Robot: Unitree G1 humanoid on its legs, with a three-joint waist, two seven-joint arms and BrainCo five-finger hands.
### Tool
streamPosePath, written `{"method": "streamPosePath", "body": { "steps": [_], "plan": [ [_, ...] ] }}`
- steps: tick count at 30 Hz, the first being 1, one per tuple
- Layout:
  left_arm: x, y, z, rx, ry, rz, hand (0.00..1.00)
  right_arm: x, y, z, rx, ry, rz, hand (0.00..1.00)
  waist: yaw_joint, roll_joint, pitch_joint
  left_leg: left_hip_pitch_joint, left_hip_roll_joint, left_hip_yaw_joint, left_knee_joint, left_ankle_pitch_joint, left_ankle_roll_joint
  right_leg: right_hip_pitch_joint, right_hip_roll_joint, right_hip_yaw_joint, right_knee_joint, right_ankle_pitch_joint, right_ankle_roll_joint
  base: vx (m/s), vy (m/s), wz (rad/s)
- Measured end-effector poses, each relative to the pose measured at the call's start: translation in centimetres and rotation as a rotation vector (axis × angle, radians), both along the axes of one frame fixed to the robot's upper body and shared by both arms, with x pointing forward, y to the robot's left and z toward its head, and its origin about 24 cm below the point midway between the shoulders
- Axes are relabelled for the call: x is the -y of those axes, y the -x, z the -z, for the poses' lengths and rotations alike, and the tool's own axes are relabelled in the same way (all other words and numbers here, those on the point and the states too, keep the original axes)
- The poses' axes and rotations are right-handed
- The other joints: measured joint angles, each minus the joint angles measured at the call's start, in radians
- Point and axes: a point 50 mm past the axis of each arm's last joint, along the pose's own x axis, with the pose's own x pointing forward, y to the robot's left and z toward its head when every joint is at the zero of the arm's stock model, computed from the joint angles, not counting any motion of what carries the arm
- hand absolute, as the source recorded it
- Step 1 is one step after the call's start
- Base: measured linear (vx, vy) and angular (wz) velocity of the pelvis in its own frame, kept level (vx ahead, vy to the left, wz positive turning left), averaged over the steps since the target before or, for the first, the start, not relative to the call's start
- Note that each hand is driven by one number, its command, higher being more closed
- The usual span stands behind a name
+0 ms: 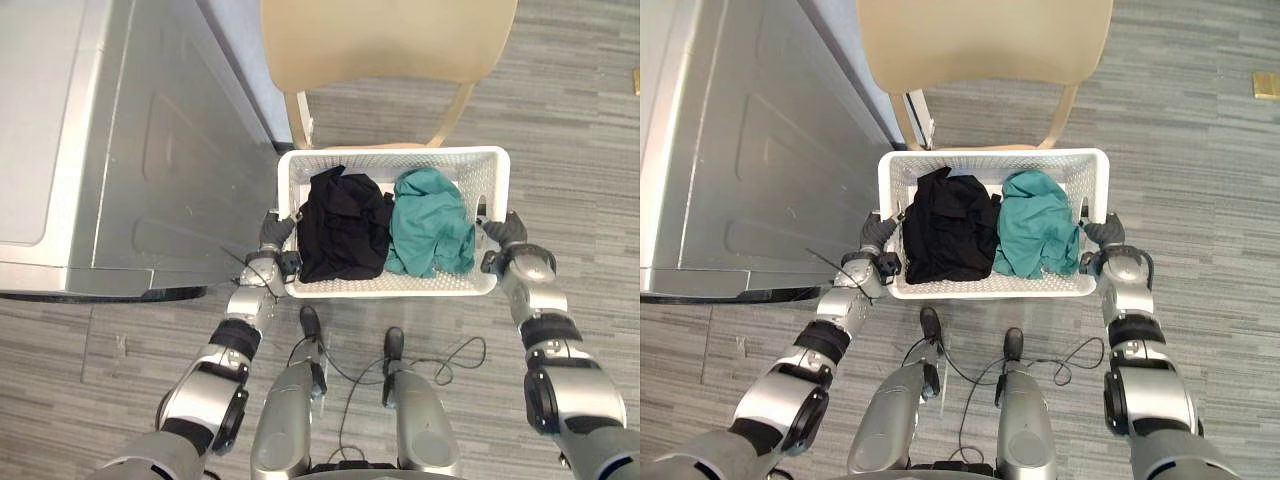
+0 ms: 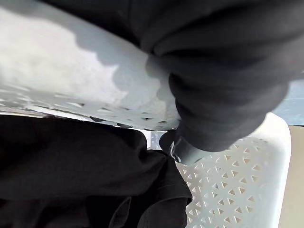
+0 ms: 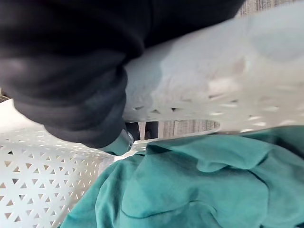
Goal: Pick up the laundry basket with both hands and put the clothes into the washing machine.
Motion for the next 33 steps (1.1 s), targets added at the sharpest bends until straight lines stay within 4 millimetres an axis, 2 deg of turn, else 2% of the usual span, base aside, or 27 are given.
{"method": "streamPosePath", "body": {
  "steps": [3, 5, 7, 8, 13, 18, 21, 26, 33],
  "plan": [
    [-0.4, -1.1, -0.5, -0.030, -0.005, -0.033, 1.00, -0.6, -1.3, -1.5, -0.018, 0.019, -0.016, 1.00, 0.001, -0.001, 0.001, -0.024, 0.004, -0.001, -0.015, 0.012, -0.012, -0.032, 0.004, 0.000, 0.002, 0.012, -0.008, 0.00, 0.000, 0.00],
    [-0.5, -1.8, -1.4, -0.023, -0.007, -0.041, 1.00, -1.0, -1.8, -2.4, -0.008, 0.025, -0.026, 1.00, 0.002, -0.001, 0.001, -0.042, 0.005, 0.000, -0.035, 0.025, -0.002, -0.063, 0.006, -0.001, 0.009, 0.013, -0.009, -0.03, 0.011, -0.02],
    [-0.6, -2.0, -2.0, -0.016, -0.003, -0.046, 1.00, -1.1, -2.0, -2.9, 0.002, 0.039, -0.028, 1.00, 0.004, -0.001, 0.001, -0.049, 0.005, 0.004, -0.048, 0.030, -0.009, -0.082, 0.006, 0.001, 0.020, 0.013, -0.009, -0.02, 0.002, -0.03],
    [-0.7, -2.3, -2.6, -0.004, -0.012, -0.051, 0.00, -1.3, -2.2, -3.5, 0.015, 0.061, -0.027, 0.00, 0.007, -0.001, 0.001, -0.054, 0.008, 0.014, -0.069, 0.034, -0.009, -0.099, 0.007, 0.002, 0.023, 0.013, -0.009, -0.05, 0.004, -0.08],
    [-1.6, -2.6, -3.2, 0.002, 0.000, -0.089, 0.00, -2.2, -2.6, -4.8, 0.080, 0.051, -0.047, 0.00, 0.011, -0.001, 0.001, -0.072, 0.019, 0.059, -0.082, 0.035, -0.009, -0.137, 0.009, 0.005, 0.035, 0.014, -0.010, -0.02, -0.010, -0.09],
    [-2.2, -2.6, -3.3, -0.004, 0.029, -0.132, 0.00, -2.6, -2.7, -5.6, 0.154, -0.033, -0.035, 0.00, 0.014, -0.001, 0.001, -0.070, 0.026, 0.081, -0.083, 0.046, 0.000, -0.138, 0.011, 0.002, 0.035, 0.014, -0.010, 0.06, -0.020, -0.04],
    [-2.3, -2.6, -3.2, -0.012, 0.024, -0.142, 0.00, -2.3, -2.6, -5.9, 0.178, -0.031, -0.026, 0.00, 0.027, -0.001, 0.001, -0.066, 0.035, 0.105, -0.077, 0.046, 0.000, -0.137, 0.015, -0.002, 0.041, 0.014, -0.010, 0.07, -0.038, -0.04],
    [-3.0, -2.8, -3.4, -0.022, -0.043, -0.150, 0.00, -2.1, -2.6, -6.2, 0.186, -0.038, -0.034, 0.00, 0.028, -0.001, 0.001, -0.059, 0.039, 0.125, -0.051, 0.045, -0.001, -0.126, 0.008, -0.017, 0.070, 0.014, -0.010, 0.05, -0.026, 0.06],
    [-5.0, -3.0, -6.5, 0.096, -0.152, -0.221, 0.00, 0.8, -1.2, -9.3, 0.316, 0.036, 0.018, 0.00, 0.037, -0.002, 0.001, -0.044, 0.046, 0.132, -0.025, 0.045, -0.001, -0.102, 0.004, -0.032, 0.092, 0.014, -0.011, 0.00, -0.013, 0.05]
  ]
}}
